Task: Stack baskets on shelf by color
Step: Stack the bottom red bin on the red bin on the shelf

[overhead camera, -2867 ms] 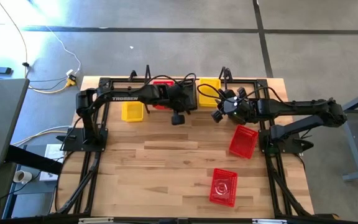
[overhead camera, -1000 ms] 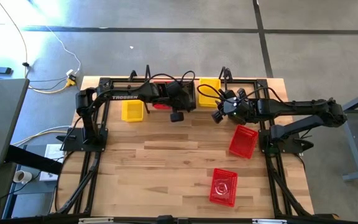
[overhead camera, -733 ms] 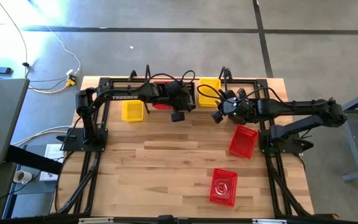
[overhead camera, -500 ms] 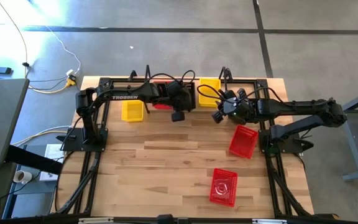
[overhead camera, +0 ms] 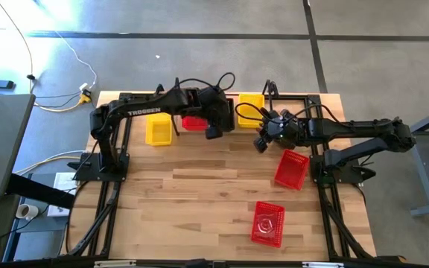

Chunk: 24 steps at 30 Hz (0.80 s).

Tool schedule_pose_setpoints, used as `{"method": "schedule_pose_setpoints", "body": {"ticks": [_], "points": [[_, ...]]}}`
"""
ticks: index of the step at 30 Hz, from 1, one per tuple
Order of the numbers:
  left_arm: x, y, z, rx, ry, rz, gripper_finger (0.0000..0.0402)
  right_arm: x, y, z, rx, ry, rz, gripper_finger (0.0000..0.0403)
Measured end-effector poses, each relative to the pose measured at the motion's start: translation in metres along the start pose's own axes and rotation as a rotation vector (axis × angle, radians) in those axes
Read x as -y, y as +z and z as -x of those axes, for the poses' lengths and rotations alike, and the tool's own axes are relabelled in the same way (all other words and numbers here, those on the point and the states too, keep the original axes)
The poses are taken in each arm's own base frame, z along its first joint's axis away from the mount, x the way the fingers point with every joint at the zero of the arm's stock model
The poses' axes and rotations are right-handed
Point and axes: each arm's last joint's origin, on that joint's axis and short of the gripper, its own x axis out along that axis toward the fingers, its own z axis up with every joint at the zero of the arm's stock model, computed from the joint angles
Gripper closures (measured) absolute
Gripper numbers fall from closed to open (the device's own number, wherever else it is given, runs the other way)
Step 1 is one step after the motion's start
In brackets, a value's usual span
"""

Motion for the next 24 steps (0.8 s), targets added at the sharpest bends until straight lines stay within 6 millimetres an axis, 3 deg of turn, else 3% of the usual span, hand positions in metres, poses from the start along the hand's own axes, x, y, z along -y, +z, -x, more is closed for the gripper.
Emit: {"method": "schedule_pose_setpoints", "body": {"ticks": [5, 11, 18, 24], "points": [[-0.002, 0.000, 0.020, 0.017, -0.096, 0.057, 0.0266, -0.005, -0.003, 0.001, -0.062, 0.107, -0.052, 0.0313], [0.004, -0.015, 0.035, -0.007, -0.160, 0.121, 0.0266, -0.018, -0.014, 0.009, -0.153, 0.199, -0.107, 0.0313], [0.028, -0.037, 0.045, -0.016, -0.190, 0.150, 0.0266, -0.031, -0.035, 0.023, -0.295, 0.193, -0.314, 0.0313], [0.053, -0.052, 0.059, 0.020, -0.227, 0.145, 0.0266, -0.036, -0.054, 0.036, -0.406, 0.090, -0.525, 0.0313]]}}
